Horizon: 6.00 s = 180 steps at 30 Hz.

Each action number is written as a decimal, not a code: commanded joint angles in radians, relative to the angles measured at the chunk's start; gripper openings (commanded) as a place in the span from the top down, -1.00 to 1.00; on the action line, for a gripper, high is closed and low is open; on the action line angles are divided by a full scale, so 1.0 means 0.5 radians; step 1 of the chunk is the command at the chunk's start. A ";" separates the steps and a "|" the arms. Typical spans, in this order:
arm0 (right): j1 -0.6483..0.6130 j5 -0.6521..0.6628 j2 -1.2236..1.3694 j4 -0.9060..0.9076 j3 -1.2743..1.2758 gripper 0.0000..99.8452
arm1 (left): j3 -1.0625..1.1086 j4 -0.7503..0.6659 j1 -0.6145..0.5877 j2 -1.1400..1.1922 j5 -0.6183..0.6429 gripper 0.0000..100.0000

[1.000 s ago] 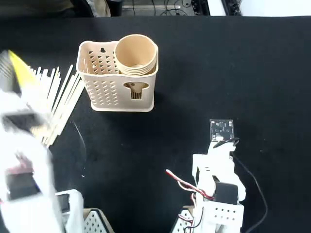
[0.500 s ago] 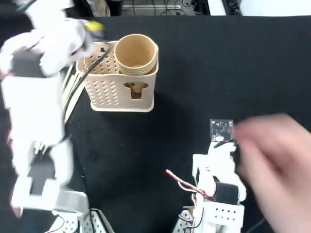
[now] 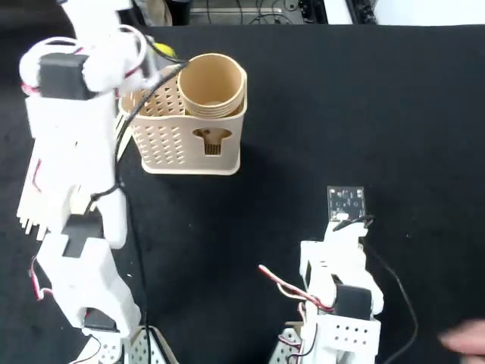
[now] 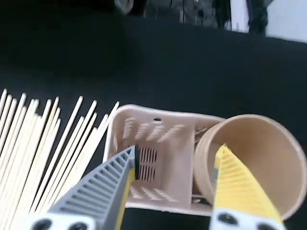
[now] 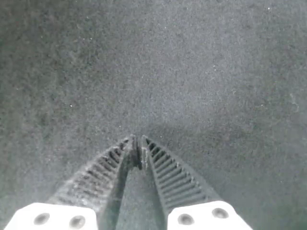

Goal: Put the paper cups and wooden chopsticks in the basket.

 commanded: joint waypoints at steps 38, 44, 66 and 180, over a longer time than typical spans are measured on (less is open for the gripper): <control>0.021 0.009 -0.137 0.009 0.002 0.96 | 0.937 0.009 -0.097 -0.031 -0.046 0.72; 0.021 0.009 -0.137 0.009 0.002 0.96 | 0.907 0.012 -0.097 -0.071 -0.043 0.61; 0.021 0.009 -0.137 0.009 0.002 0.96 | 1.527 0.009 0.066 -1.227 -0.144 0.38; 0.006 -0.006 -0.137 0.028 0.002 0.96 | 0.652 0.012 0.489 -0.488 0.043 0.25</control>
